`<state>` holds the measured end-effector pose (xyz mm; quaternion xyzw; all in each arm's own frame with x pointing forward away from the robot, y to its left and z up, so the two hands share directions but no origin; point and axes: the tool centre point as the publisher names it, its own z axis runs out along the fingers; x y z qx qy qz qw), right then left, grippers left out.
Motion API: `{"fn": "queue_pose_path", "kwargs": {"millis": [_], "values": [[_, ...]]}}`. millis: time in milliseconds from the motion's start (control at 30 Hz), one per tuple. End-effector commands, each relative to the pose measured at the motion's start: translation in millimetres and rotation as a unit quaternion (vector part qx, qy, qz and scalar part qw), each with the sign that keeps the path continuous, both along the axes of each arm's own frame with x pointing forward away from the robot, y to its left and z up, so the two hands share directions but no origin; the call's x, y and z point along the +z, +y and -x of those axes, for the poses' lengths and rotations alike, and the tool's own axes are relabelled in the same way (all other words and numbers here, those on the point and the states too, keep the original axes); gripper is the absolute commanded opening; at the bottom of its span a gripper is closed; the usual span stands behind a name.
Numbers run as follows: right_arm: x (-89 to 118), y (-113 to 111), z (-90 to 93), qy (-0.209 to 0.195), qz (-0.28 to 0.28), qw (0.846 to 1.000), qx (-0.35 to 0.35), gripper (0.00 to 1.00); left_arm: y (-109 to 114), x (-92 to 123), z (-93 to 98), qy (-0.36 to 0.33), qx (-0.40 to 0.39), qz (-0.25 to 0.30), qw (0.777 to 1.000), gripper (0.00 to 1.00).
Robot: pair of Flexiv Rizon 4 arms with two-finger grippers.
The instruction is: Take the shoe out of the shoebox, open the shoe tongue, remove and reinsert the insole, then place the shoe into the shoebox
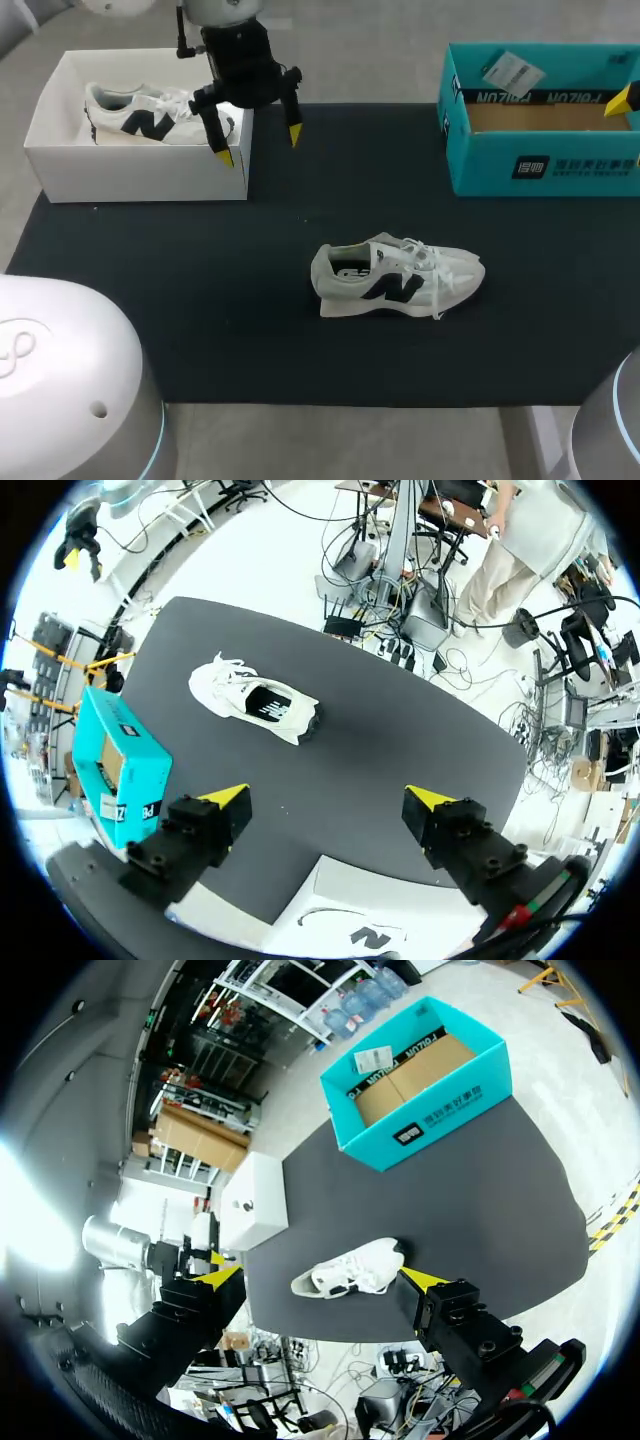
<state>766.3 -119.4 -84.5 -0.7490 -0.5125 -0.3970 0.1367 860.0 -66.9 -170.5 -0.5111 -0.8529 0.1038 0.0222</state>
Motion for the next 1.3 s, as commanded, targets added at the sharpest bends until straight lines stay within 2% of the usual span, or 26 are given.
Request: {"fn": "queue_pose_path", "kwargs": {"millis": [33, 233, 267, 500, 667, 933, 1000, 1100, 1133, 1300], "values": [[-0.3, 0.5, -0.9, 0.001, 0.001, 1.000, -0.001, 1.00, 26.9, -2.8, -4.4, 0.171, 0.311, 0.174, 0.919, 1.00], [-0.3, 0.5, -0.9, 0.001, 0.001, 1.000, -0.001, 1.00, 44.7, 4.0, 14.9, 0.190, 0.405, 0.280, 0.849, 1.00], [-0.3, 0.5, -0.9, 0.001, 0.001, 1.000, -0.001, 1.00, 46.0, 4.5, 20.5, 0.191, 0.412, 0.282, 0.845, 1.00], [-0.3, 0.5, -0.9, 0.001, 0.001, 1.000, -0.001, 1.00, 55.2, 3.3, 48.6, 0.151, 0.510, 0.340, 0.775, 1.00], [-0.3, 0.5, -0.9, 0.001, 0.001, 1.000, -0.001, 1.00, 56.8, -4.2, 57.8, 0.103, 0.583, 0.382, 0.710, 1.00], [-0.3, 0.5, -0.9, 0.001, 0.001, 1.000, -0.001, 1.00, 62.2, -11.7, 63.9, 0.050, 0.635, 0.429, 0.640, 1.00], [-0.3, 0.5, -0.9, 0.001, 0.001, 1.000, -0.001, 1.00, 63.4, -15.0, 65.9, 0.052, 0.645, 0.434, 0.627, 1.00], [-0.3, 0.5, -0.9, 0.001, 0.001, 1.000, -0.001, 1.00, 62.7, -20.4, 69.0, 0.080, 0.656, 0.425, 0.619, 1.00], [-0.3, 0.5, -0.9, 0.001, 0.001, 1.000, -0.001, 1.00, 61.6, -20.6, 71.1, 0.087, 0.643, 0.426, 0.631, 1.00], [-0.3, 0.5, -0.9, 0.001, 0.001, 1.000, -0.001, 1.00, 61.6, -20.6, 71.1, 0.087, 0.643, 0.426, 0.631, 1.00]]}}
